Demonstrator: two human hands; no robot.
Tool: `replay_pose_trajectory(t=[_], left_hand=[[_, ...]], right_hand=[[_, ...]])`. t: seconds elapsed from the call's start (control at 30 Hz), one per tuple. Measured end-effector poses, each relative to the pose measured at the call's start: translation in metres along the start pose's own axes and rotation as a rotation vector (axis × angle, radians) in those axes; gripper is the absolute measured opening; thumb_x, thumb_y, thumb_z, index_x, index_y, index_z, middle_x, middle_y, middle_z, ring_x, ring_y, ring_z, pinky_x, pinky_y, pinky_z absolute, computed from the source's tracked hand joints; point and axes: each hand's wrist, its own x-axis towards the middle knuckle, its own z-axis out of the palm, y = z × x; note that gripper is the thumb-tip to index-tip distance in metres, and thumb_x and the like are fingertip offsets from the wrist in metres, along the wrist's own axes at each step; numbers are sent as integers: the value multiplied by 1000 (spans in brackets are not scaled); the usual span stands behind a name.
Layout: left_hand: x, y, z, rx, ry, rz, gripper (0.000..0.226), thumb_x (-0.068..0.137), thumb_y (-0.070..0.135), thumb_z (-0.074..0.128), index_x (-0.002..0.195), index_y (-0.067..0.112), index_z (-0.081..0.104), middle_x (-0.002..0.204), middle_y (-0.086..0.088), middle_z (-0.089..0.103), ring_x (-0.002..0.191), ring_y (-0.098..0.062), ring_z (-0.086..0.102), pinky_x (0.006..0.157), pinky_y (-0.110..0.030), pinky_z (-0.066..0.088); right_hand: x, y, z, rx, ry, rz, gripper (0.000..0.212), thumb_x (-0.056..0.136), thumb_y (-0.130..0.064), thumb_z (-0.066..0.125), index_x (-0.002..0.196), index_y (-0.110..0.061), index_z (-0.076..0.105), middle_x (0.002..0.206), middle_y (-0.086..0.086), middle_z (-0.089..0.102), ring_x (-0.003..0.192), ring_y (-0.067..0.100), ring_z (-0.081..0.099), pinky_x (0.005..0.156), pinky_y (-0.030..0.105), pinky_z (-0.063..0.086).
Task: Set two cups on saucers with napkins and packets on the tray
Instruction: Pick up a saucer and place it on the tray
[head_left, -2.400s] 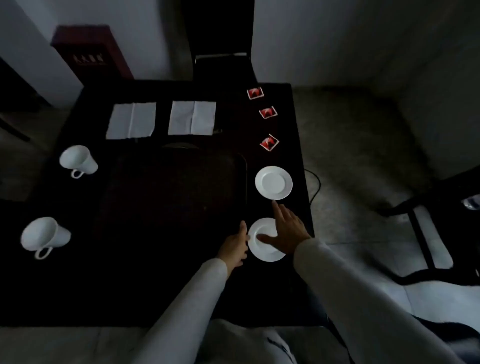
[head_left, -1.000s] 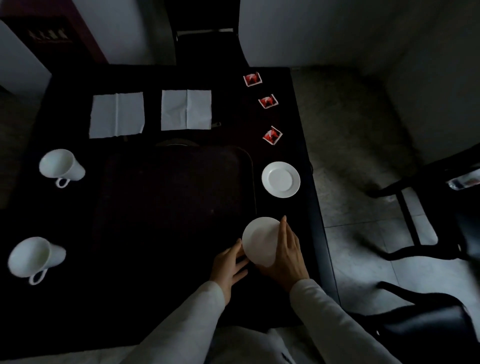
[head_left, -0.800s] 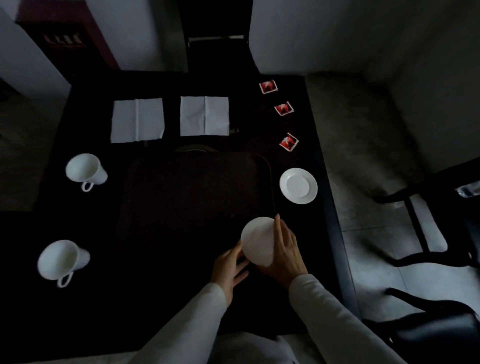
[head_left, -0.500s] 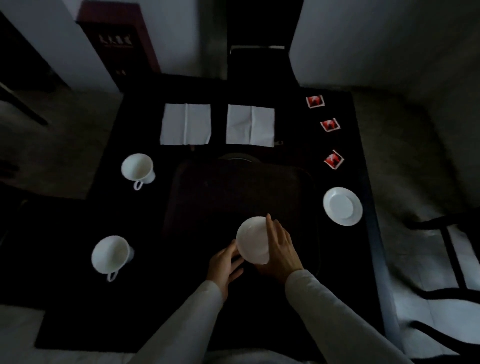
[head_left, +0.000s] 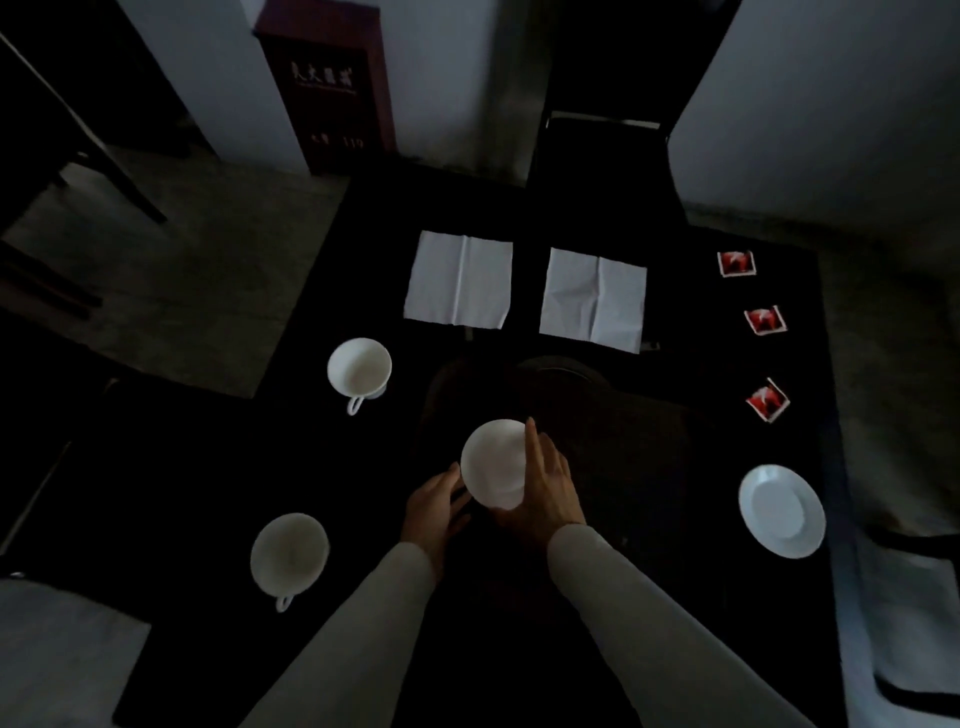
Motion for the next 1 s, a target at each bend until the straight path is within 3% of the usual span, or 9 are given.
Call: replay_pose_trajectory(t=[0.43,0.53,0.63,0.8,0.9,1.0], left_hand=[[39,31,7,-62,18,50,22,103,31,50,114,24,68,118,6,70,111,-12,64,87,-35,50],[39,32,9,-35,25,69,19,103,25,50,112,22,66,119,2,69,113,-16,63,83,-33,49],[39,29,9,-4,66,80,19,102,21,53,116,17,66,124,-2,67,108,-16,63,80,-32,49],[38,13,6,-5,129,56,34,103,20,52,134,6,56,136,-10,60,124,-28,58,95,-39,45],[33,-2,11,2,123,40,33,103,21,52,132,6,57,137,-14,61,117,-27,59,95,-39,44],[26,-20,17,51,99,28,36,103,24,53,134,5,57,136,-14,62,112,-26,60,97,-40,45]], right_hand=[[59,-15,-2,53,-3,-1,135,66,-54,85,159,-25,-9,167,14,7,154,33,12,120,51,27],[63,-12,-2,44,-26,-17,136,68,-51,86,160,-23,-9,168,15,4,156,33,6,123,50,23],[60,-7,-1,42,-45,-53,136,69,-50,86,160,-21,-12,169,17,-4,156,34,0,125,50,19],[39,18,-3,27,-56,-40,135,72,-47,84,157,-27,-20,169,14,-10,157,30,-6,124,43,19],[23,36,-6,-26,-90,-41,131,76,-45,82,156,-25,-21,169,15,-12,156,30,-8,124,37,8],[4,48,-8,-31,-92,-21,128,78,-46,80,158,-22,-19,169,14,-13,156,28,-9,124,36,6]])
